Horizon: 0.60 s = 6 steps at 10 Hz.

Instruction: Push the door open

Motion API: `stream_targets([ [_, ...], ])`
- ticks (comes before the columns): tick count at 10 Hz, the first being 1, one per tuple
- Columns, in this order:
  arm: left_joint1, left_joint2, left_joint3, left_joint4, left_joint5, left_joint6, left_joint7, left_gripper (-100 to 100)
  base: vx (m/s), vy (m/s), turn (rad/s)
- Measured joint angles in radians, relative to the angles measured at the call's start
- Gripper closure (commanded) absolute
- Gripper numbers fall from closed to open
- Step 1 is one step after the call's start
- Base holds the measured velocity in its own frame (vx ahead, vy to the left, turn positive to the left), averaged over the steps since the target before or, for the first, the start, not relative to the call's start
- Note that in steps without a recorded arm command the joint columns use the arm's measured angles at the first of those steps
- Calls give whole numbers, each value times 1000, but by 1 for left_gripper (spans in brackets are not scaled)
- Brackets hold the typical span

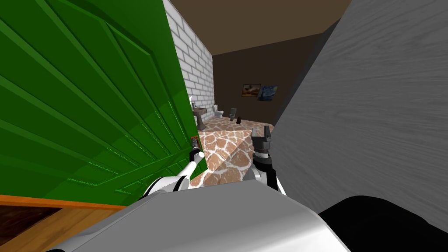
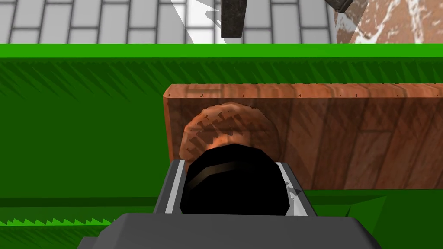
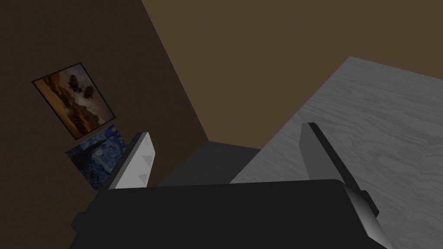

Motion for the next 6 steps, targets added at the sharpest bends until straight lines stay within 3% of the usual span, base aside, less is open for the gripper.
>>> stream_targets([
  [1,36,-7,10,-55,14,13,-30,100,120,25,4],
  [3,16,4,17,-20,29,-4,-39,100,132,5,6],
  [5,31,2,30,-57,45,-7,-68,100,103,24,9],
  [6,21,7,34,-51,48,-11,-73,100,30,10,-6],
])
